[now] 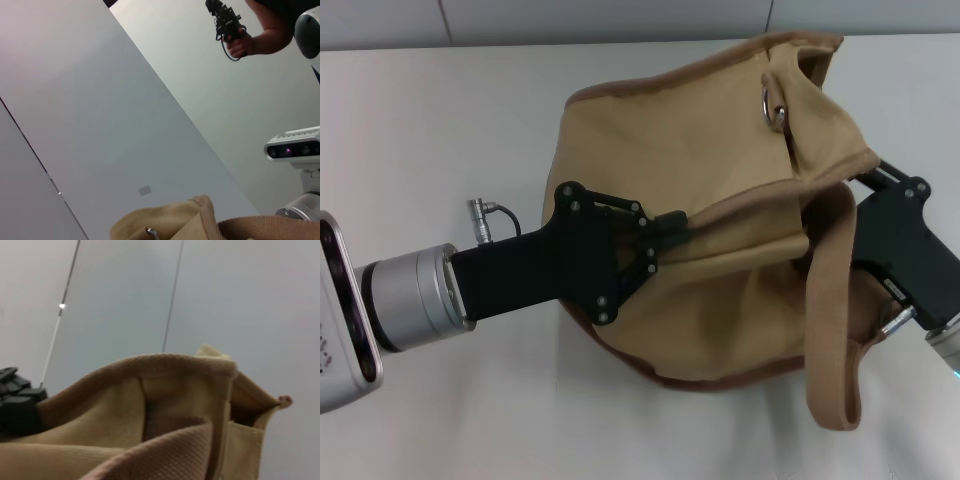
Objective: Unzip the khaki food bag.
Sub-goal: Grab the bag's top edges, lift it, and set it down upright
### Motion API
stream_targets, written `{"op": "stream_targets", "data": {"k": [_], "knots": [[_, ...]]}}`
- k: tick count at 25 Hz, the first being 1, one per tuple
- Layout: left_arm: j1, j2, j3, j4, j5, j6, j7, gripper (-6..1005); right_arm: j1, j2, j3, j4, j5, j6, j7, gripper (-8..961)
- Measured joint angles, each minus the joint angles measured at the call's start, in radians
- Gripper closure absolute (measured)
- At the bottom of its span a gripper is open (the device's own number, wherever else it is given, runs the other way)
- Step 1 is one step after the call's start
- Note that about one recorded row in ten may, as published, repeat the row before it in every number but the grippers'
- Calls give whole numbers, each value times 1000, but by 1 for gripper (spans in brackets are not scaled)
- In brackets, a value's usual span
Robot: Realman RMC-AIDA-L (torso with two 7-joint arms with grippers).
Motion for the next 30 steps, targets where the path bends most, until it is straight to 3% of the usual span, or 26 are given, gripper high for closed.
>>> {"op": "stream_targets", "data": {"k": [11,21,27,30], "knots": [[-1,0,0,-7,1,-4,0,949,20,0,-36,-31,-2,-31,-4,663],[0,0,0,-9,1,-8,0,949,34,3,-50,-31,-2,-34,-6,785],[0,0,0,-9,1,-9,0,949,35,3,-61,-31,-2,-26,-6,948],[0,0,-4,-9,0,-9,0,949,34,3,-61,-33,-2,-24,-4,950]]}}
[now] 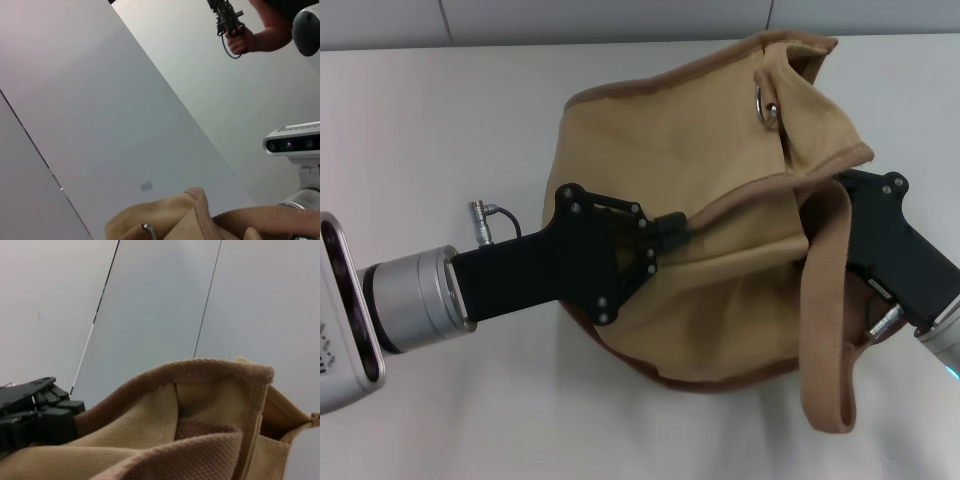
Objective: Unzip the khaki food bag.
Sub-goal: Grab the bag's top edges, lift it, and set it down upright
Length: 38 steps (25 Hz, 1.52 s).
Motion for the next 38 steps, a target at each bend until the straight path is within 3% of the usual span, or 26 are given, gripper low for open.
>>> {"op": "stream_targets", "data": {"k": [16,27,38], "knots": [[23,0,-8,0,-83,-23,1,948,-41,-1,11,-29,8,31,14,952],[48,0,-32,-8,-193,-60,-7,948,-68,-3,15,-125,10,16,194,953],[55,0,-34,-38,-288,-75,-9,948,-75,-4,15,-133,10,19,215,954]]}}
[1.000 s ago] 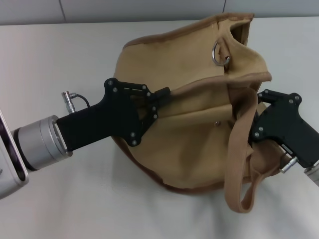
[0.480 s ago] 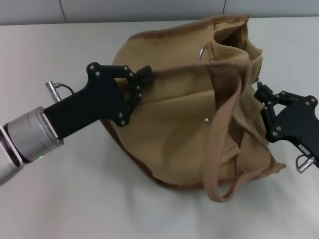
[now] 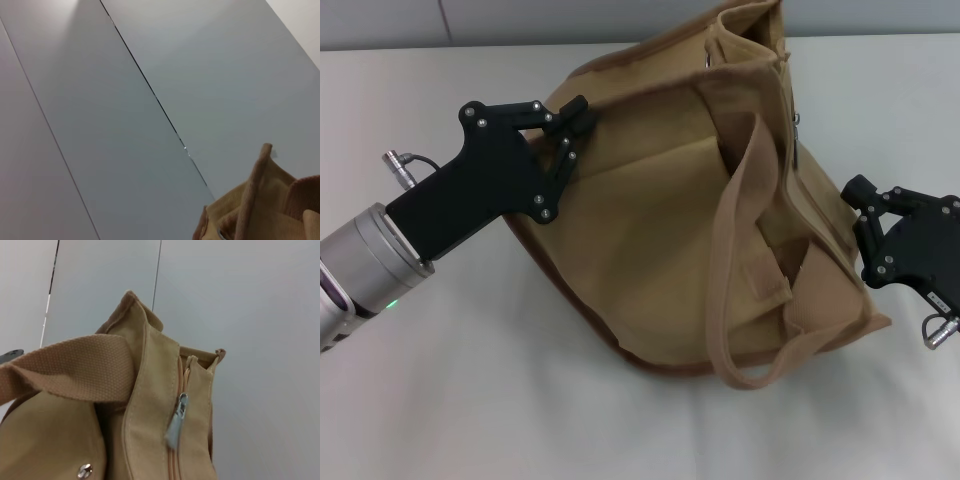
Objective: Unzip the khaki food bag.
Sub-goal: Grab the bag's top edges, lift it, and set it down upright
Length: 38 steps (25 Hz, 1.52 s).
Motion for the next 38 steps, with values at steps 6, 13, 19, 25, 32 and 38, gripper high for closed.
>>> {"op": "stream_targets", "data": {"k": [6,13,19,25,32,38], "knots": [[1,0,8,-1,0,-1,0,948,1,1,9,2,1,-37,24,945],[11,1,32,-3,4,8,-4,948,41,-6,-39,-253,-6,-185,500,930],[15,1,167,0,3,23,0,949,94,-68,-333,-545,-8,-236,969,736],[9,0,254,5,3,30,8,949,107,-126,-511,-706,-31,-292,1130,593],[3,0,255,7,0,41,6,949,131,-159,-483,-847,-80,-331,1172,320],[-10,0,245,10,-2,48,8,949,157,-152,-413,-854,-77,-290,1164,323]]}}
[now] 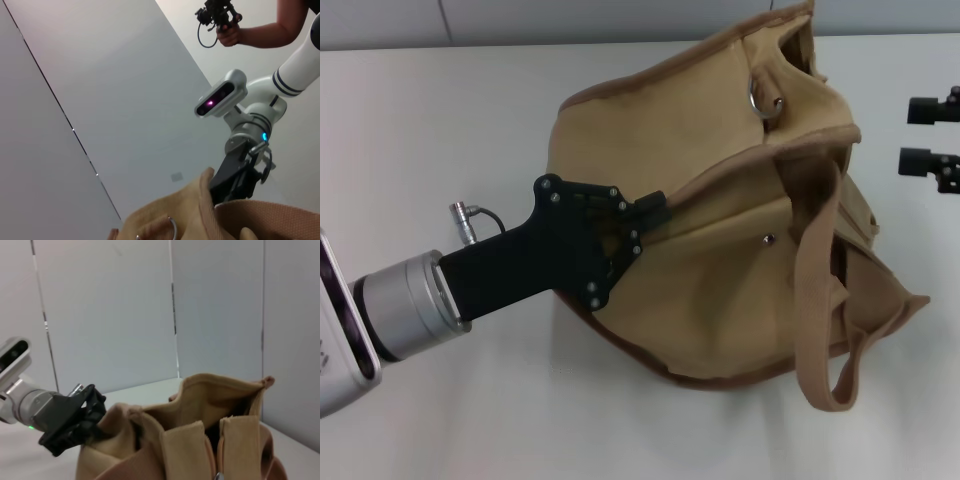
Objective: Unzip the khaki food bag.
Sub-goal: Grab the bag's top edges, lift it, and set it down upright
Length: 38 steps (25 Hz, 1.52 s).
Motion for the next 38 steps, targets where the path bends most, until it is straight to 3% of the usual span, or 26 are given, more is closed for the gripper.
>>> {"op": "stream_targets", "data": {"k": [5,10,17,24,35,38], "knots": [[-10,0,-10,3,-1,2,0,949,9,14,-18,9,-8,56,-15,326],[-14,0,-11,12,-2,2,1,949,15,27,-80,11,-47,101,-16,519],[-23,0,-2,15,-3,7,1,949,39,54,-146,48,-50,170,-18,518],[-19,0,-2,13,-2,19,1,949,64,57,-199,87,-51,206,-8,528],[-13,0,9,8,2,39,1,949,67,71,-202,101,-51,209,-21,868],[-11,0,9,7,2,40,2,949,62,73,-201,101,-51,210,-22,909]]}}
